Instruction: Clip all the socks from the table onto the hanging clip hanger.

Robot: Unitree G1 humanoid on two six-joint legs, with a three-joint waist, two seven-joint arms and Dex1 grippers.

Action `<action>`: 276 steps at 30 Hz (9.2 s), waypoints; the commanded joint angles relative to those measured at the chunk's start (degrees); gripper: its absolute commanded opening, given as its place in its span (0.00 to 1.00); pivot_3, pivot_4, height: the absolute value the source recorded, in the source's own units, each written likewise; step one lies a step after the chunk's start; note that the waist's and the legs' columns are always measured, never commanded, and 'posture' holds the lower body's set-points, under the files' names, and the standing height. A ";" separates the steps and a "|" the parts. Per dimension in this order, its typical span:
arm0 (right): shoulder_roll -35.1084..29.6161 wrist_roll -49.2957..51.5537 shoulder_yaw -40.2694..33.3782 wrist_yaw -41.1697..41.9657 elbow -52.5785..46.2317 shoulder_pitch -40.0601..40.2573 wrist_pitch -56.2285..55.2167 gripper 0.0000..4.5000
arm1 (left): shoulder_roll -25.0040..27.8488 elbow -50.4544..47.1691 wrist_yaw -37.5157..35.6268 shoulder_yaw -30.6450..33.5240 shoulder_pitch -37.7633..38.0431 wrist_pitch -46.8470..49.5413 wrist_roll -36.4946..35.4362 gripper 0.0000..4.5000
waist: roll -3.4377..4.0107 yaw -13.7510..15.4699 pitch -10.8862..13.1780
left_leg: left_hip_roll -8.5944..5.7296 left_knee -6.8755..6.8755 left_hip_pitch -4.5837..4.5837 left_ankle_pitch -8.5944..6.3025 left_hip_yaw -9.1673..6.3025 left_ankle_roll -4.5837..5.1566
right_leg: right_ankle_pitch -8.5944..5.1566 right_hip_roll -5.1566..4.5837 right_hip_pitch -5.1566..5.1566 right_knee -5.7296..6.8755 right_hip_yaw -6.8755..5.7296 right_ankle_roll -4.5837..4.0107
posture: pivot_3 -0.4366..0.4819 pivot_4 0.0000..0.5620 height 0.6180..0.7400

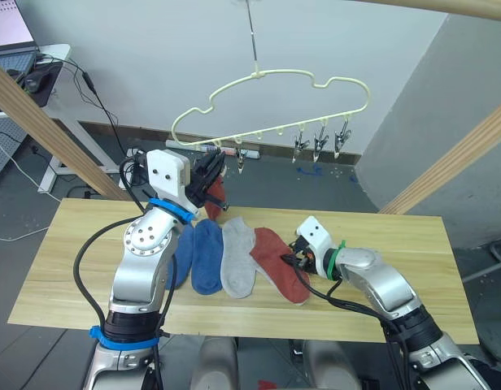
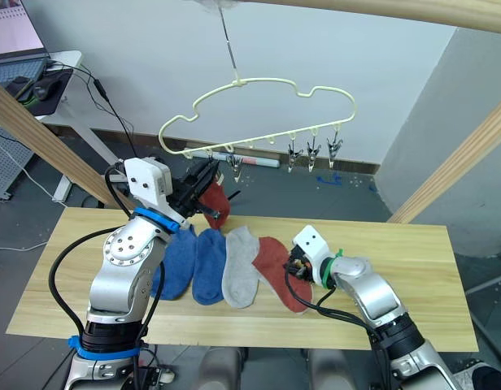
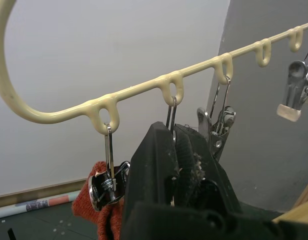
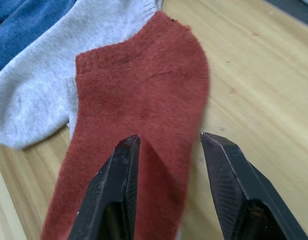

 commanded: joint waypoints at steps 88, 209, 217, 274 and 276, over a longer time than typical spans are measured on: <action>-4.21 0.75 -6.15 -0.68 -10.57 4.55 -0.13 0.01 | -0.88 -0.13 -0.49 1.51 -0.65 4.70 -4.37 0.00 | -0.01 0.05 -0.04 | -0.02 -0.10 0.04 0.00 0.05 0.00 | -0.02 -0.01 0.06 -0.11 0.06 0.03 | 0.60 0.53 1.00; -3.17 24.62 -16.66 -8.47 -28.53 -7.43 17.58 1.00 | -5.01 -4.53 8.77 -6.66 1.32 3.32 -6.99 0.50 | -0.01 1.23 -0.04 | -0.04 -0.08 -0.54 0.02 0.03 0.01 | 0.01 -0.03 -0.54 -0.12 0.01 0.03 | 0.55 0.51 1.00; -2.33 25.92 -17.74 -9.47 -28.77 -9.91 18.38 1.00 | -7.72 -1.30 9.92 -5.92 -1.61 1.04 -4.39 0.50 | -0.01 0.95 -0.04 | -0.05 -0.07 -0.55 0.01 0.02 0.01 | 0.17 -0.04 -0.54 -0.11 -0.01 -0.25 | 0.54 0.52 1.00; -2.41 31.09 -15.73 -8.10 -31.63 -7.22 8.98 1.00 | -8.92 1.51 8.73 -4.50 -3.96 -2.22 1.17 0.01 | -0.01 -0.04 -0.04 | -0.05 0.10 -0.55 0.02 -0.03 0.02 | 0.20 -0.04 -0.48 0.01 -0.06 -0.27 | 0.53 0.52 1.00; -4.04 28.92 -13.91 -7.69 -30.76 -5.43 8.57 1.00 | -9.03 0.95 8.24 -4.49 -3.70 -1.46 0.56 0.01 | -0.01 -0.02 -0.05 | -0.05 0.11 -0.55 0.02 -0.03 0.03 | 0.20 -0.04 -0.46 0.01 -0.06 -0.27 | 0.54 0.50 1.00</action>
